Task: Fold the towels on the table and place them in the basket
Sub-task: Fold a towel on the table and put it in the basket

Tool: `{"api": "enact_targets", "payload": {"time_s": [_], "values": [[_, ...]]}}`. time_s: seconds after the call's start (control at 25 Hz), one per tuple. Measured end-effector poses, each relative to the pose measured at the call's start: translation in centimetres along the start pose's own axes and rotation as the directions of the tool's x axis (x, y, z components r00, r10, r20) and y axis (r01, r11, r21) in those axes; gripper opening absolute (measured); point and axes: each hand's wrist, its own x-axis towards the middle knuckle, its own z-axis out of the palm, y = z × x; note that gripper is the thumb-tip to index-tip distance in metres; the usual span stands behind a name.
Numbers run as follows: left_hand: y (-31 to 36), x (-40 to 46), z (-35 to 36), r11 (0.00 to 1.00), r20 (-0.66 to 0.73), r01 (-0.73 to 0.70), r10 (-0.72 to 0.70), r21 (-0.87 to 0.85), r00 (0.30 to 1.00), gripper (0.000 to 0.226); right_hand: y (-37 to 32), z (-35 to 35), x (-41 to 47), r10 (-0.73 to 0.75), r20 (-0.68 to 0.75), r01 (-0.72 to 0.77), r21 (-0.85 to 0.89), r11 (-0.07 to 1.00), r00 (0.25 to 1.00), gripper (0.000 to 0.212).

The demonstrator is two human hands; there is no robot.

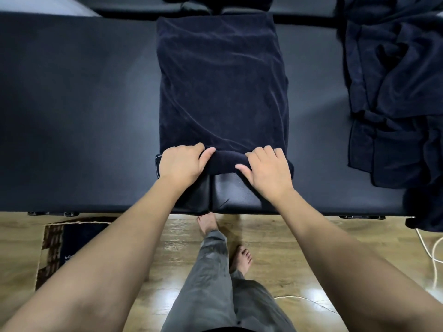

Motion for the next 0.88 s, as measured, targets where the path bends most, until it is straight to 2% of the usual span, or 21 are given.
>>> {"api": "enact_targets", "payload": {"time_s": [0.16, 0.28, 0.32, 0.36, 0.44, 0.52, 0.6, 0.68, 0.8, 0.88], "values": [[1.4, -0.4, -0.7, 0.986, 0.088, 0.160, -0.156, -0.041, 0.984, 0.051, 0.9, -2.6, 2.5, -0.020, 0.269, -0.023, 0.154, 0.988, 0.963, 0.059], [1.8, -1.7, -0.2, 0.999, -0.135, 0.024, -0.018, 0.044, 0.991, 0.041, 0.9, -3.2, 3.6, 0.056, 0.396, -0.147, 0.203, 0.968, 0.917, 0.057], [1.8, -2.4, 0.5, 0.997, -0.165, -0.016, 0.029, 0.078, 0.986, 0.038, 0.8, -3.2, 3.8, 0.074, 0.411, -0.170, 0.202, 0.964, 0.908, 0.053], [1.9, -3.1, 1.3, 0.994, -0.143, -0.046, 0.059, 0.094, 0.988, 0.041, 0.7, -3.1, 3.6, 0.093, 0.388, -0.178, 0.189, 0.966, 0.917, 0.048], [2.2, -4.1, 2.3, 0.987, -0.083, -0.053, 0.066, 0.150, 0.994, 0.054, -0.1, -2.1, 2.2, 0.114, 0.207, -0.135, 0.094, 0.986, 0.972, 0.038], [2.1, -3.5, 2.7, 0.980, -0.071, -0.053, 0.068, 0.194, 0.995, 0.051, -1.7, -0.9, 0.2, 0.172, -0.033, -0.172, -0.003, 0.985, 0.985, 0.026], [1.9, -1.5, 2.1, 0.982, -0.086, -0.058, 0.074, 0.181, 0.993, 0.043, -3.2, -0.2, -0.6, 0.180, -0.209, -0.182, 0.012, 0.983, 0.961, 0.018], [1.6, 0.6, 0.9, 0.986, -0.040, -0.076, 0.083, 0.150, 0.996, 0.045, -3.8, 0.3, -1.2, 0.185, -0.201, -0.184, 0.023, 0.983, 0.962, 0.034], [1.8, 2.7, -0.6, 0.988, 0.130, -0.085, 0.068, 0.130, 0.989, 0.055, -3.2, 1.1, -2.0, 0.167, -0.093, -0.172, -0.046, 0.984, 0.982, 0.070], [1.9, 3.7, -1.0, 0.995, 0.185, -0.036, 0.019, 0.088, 0.982, 0.059, -2.3, 1.3, -1.2, 0.120, -0.049, -0.124, -0.081, 0.989, 0.992, 0.077]]}}
